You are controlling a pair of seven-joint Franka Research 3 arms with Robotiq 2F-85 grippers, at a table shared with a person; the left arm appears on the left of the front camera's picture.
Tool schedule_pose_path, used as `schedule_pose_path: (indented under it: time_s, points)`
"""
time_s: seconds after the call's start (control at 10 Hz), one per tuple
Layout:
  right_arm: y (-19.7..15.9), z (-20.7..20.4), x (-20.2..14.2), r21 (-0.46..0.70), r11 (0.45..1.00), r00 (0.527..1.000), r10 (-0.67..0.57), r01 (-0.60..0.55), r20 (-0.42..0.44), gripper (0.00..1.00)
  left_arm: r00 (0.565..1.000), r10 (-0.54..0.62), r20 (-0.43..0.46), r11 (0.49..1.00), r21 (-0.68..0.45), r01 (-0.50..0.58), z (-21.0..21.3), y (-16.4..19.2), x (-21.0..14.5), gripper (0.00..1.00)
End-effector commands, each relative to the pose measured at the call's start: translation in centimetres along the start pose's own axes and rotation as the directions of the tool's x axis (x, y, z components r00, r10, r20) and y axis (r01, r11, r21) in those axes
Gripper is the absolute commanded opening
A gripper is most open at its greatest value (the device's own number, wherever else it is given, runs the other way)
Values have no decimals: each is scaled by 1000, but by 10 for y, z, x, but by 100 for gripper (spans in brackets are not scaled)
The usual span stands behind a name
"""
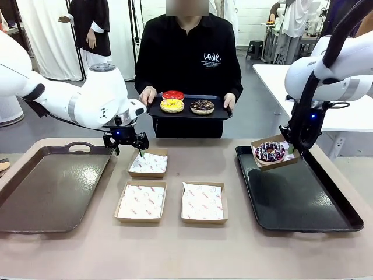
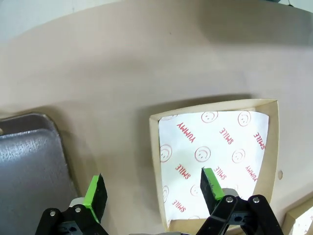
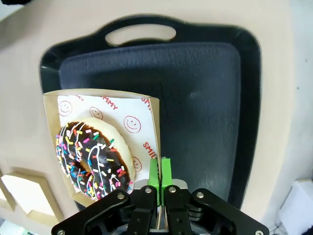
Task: Individually package the donuts and arrange them on the tray.
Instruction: Place the picked Paper togo box on the Handle tray while simultaneously picking up another Paper togo box from the table with the other hand.
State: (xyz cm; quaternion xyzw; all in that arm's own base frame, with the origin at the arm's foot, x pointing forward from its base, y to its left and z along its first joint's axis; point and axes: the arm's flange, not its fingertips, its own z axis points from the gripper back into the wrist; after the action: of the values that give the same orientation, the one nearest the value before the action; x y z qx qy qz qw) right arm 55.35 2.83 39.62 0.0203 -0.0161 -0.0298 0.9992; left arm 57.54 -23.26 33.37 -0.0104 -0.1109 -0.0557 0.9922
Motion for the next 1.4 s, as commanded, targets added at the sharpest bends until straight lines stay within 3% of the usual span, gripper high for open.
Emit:
schedule_pose_path:
  time_s: [0.0, 0.6, 1.3]
  points:
    - [-3, -6, 13, 22, 1000, 998, 7, -6, -57, 2, 1000, 18, 8, 998, 56, -19, -8, -14, 10, 100]
    - [-8, -19, 20, 45, 999, 995, 0, 5, -102, 2, 1000, 19, -3, 999, 43, -19, -13, -16, 10, 100]
    - [-13, -30, 39, 23, 999, 998, -35, 37, -54, 2, 1000, -7, -7, 999, 41, 7, -18, -16, 5, 100]
